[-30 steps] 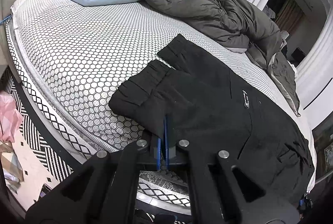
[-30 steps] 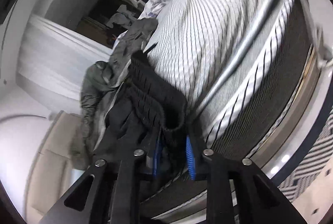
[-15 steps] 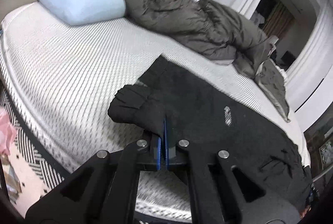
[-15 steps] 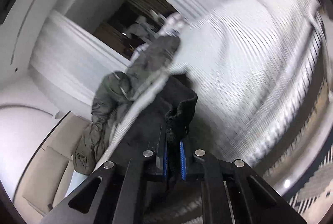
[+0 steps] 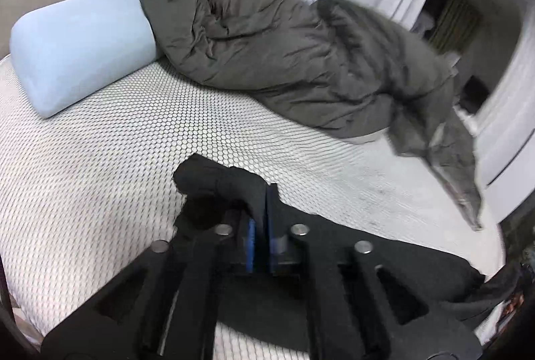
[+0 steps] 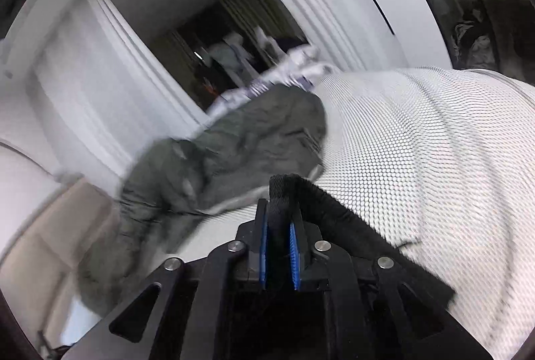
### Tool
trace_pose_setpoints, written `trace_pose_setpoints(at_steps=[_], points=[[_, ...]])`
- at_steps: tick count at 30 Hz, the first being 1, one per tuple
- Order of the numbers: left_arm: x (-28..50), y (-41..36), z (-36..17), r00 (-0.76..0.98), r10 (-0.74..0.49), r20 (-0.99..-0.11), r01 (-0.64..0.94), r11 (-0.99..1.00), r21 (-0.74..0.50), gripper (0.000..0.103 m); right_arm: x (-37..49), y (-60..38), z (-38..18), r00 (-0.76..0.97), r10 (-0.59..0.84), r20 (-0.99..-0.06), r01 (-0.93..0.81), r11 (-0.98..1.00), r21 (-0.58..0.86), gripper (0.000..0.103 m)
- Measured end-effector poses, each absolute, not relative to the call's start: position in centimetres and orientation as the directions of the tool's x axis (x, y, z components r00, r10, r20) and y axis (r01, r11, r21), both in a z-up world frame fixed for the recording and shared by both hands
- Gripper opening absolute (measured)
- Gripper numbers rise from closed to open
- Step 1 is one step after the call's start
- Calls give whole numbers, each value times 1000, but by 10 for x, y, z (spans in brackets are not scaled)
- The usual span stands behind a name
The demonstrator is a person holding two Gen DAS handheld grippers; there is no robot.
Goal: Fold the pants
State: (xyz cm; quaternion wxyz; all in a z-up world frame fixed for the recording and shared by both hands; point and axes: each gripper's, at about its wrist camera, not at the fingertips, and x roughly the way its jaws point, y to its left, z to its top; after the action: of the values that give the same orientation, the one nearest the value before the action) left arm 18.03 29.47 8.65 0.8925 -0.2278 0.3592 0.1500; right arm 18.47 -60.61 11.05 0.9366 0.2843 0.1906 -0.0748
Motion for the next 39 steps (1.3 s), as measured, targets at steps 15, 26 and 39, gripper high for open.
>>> trace_pose_setpoints(at_steps=[15, 26, 39], points=[[153, 290, 77, 705, 147, -694, -430, 866, -254, 84, 145, -582, 81, 877, -10, -480, 190, 925, 328, 86], [206, 281, -24, 585, -99, -805, -447, 789, -422, 16, 61, -562, 33, 865, 96, -493, 148, 889, 432, 86], [133, 303, -23, 634, -63, -771, -457, 774, -439, 0, 41, -589, -1, 825, 73, -561, 234, 859, 455, 86]])
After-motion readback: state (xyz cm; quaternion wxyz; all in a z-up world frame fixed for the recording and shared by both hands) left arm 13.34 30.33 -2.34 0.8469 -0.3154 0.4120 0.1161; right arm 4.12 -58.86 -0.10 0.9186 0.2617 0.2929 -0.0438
